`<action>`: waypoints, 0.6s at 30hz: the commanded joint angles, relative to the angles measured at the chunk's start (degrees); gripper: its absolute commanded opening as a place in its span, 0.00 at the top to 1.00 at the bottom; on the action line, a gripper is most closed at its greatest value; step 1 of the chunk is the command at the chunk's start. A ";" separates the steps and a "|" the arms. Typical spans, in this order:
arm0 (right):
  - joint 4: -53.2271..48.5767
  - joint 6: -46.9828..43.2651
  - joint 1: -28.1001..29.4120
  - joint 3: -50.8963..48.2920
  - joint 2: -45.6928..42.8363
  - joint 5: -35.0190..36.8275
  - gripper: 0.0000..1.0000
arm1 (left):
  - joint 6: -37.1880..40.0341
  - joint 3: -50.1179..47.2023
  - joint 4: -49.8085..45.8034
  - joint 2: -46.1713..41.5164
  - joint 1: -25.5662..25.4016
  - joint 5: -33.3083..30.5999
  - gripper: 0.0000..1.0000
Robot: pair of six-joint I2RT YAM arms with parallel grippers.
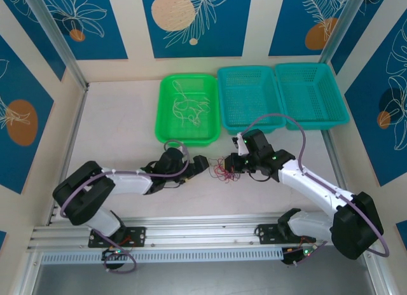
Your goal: Untangle the cables
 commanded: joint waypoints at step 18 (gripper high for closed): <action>2.42 6.30 1.09 -6.88 -9.25 4.87 1.00 | -4.21 0.58 11.39 -0.46 0.58 -4.92 0.92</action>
